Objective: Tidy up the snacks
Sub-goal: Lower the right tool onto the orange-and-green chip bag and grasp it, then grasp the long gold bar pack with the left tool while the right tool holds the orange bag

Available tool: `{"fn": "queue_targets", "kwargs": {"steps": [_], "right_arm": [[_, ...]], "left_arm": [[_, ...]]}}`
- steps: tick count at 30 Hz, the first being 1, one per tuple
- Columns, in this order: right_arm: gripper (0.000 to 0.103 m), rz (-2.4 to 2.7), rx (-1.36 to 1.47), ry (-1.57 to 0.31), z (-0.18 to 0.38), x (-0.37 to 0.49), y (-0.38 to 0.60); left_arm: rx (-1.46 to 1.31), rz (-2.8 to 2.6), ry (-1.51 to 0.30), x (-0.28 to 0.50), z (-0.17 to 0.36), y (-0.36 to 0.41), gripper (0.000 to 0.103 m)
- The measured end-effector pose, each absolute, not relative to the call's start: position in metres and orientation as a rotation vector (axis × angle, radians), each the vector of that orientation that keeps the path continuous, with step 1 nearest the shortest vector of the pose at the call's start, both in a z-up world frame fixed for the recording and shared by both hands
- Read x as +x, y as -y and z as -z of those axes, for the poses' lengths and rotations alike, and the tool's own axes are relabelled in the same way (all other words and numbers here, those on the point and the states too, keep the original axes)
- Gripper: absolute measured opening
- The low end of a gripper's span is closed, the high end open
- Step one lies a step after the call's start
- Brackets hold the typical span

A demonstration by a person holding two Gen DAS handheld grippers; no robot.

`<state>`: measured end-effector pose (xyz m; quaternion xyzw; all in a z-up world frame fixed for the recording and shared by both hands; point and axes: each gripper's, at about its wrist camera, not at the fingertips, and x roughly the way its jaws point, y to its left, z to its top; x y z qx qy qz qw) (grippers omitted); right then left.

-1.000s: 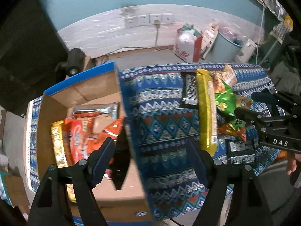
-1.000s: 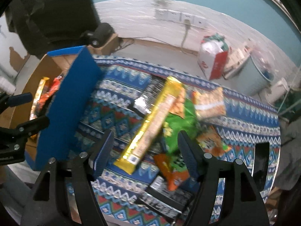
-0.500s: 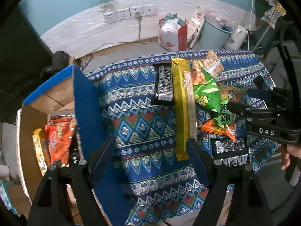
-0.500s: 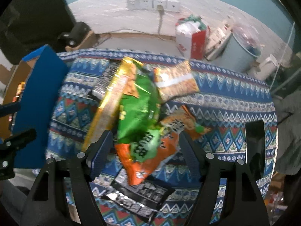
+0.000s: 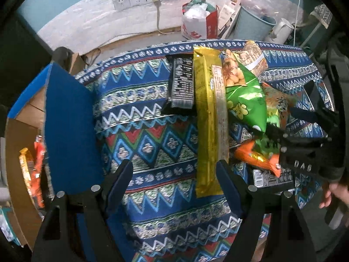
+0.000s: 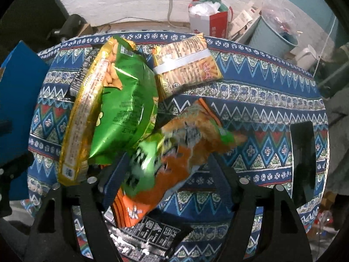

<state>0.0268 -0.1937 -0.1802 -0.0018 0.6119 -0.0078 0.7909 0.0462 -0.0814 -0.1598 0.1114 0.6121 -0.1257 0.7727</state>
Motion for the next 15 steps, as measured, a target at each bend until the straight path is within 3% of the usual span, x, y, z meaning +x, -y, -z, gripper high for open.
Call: {"fn": "queue_targets", "kwargs": {"steps": [8,15], "right_arm": [[0.075,0.075,-0.048,-1.353,0.189,0.013,0.227],[0.075,0.054,0.076,-1.353,0.189,0.001,0.267]], "left_arm": [[0.241,0.275,-1.353,0.06,0.173,0.102,0.08],[0.242,0.28,-1.364,0.072,0.182,0.121,0.08]]}}
